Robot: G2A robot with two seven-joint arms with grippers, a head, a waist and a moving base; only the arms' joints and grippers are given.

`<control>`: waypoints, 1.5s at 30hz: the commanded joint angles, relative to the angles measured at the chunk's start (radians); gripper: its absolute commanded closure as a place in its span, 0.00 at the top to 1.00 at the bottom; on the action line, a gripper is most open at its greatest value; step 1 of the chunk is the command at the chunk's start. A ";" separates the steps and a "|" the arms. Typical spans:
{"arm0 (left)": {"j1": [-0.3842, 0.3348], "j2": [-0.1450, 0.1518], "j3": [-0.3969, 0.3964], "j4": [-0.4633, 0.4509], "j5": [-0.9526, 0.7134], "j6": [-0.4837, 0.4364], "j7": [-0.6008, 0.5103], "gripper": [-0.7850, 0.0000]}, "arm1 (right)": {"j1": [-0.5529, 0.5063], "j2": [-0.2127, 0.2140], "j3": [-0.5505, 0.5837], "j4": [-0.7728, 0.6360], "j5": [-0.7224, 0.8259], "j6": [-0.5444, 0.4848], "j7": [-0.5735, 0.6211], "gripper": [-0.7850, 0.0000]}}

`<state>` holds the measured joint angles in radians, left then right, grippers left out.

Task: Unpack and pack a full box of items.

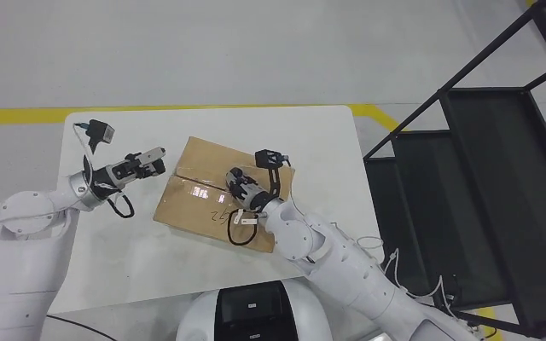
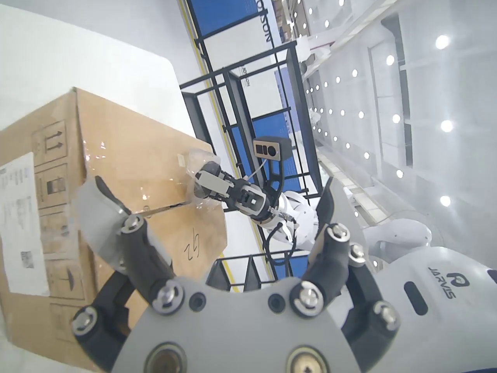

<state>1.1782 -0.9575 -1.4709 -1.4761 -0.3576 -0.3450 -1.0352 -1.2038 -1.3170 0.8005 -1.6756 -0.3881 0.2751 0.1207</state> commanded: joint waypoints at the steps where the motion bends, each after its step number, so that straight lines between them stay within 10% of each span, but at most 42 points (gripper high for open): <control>1: 0.023 0.005 -0.031 -0.013 -0.003 -0.002 0.005 1.00 | -0.005 -0.001 -0.001 -0.007 -0.012 -0.007 0.009 0.00; 45: 0.133 0.020 -0.113 -0.079 -0.014 0.013 0.090 1.00 | 0.080 -0.080 -0.056 0.094 -0.051 0.005 0.094 0.00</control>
<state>1.3011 -0.9388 -1.5747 -1.5488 -0.3694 -0.3312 -0.9451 -1.1274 -1.3940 0.7479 -1.5885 -0.4379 0.2770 0.2175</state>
